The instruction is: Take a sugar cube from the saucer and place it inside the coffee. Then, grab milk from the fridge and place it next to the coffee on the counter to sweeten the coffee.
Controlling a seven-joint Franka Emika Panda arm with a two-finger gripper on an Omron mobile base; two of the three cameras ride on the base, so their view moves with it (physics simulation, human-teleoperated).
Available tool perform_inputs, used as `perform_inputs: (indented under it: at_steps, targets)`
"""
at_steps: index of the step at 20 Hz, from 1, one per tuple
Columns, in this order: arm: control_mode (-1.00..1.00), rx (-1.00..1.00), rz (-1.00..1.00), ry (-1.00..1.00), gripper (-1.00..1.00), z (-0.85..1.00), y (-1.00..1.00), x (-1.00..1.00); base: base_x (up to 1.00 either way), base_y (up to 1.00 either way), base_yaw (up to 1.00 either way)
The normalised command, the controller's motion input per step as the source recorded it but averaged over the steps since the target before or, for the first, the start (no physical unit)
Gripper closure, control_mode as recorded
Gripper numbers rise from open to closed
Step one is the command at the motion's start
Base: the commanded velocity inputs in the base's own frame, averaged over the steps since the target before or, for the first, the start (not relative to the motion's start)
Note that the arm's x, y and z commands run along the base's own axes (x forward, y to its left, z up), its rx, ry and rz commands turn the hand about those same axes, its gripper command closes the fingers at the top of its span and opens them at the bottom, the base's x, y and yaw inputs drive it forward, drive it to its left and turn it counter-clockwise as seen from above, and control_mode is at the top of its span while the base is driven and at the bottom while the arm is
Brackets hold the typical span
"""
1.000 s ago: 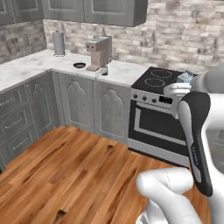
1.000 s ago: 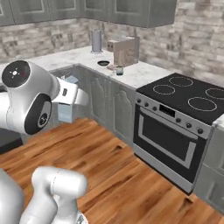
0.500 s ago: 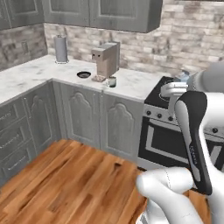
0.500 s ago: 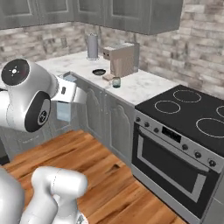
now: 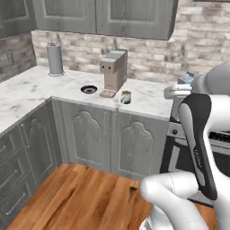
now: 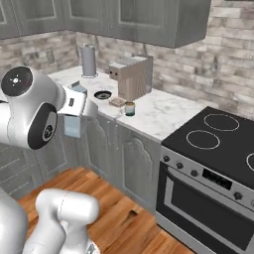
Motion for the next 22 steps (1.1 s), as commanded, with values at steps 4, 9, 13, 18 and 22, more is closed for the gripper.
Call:
perform_inputs:
  at_steps: [4, 9, 13, 18, 22]
  targets:
    - [1.0, 0.0, 0.0, 0.0, 1.0, 0.0, 0.0, 0.0, 1.0, 0.61, -0.42]
    - [1.0, 0.0, 0.0, 0.0, 1.0, 0.0, 0.0, 0.0, 1.0, 0.38, -0.48]
    - [1.0, 0.0, 0.0, 0.0, 1.0, 0.0, 0.0, 0.0, 0.86, 0.5, -0.43]
    - [1.0, 0.0, 0.0, 0.0, 1.0, 0.0, 0.0, 0.0, 0.64, 0.41, -0.35]
    - [1.0, 0.0, 0.0, 0.0, 1.0, 0.0, 0.0, 0.0, 0.29, 0.22, -0.21]
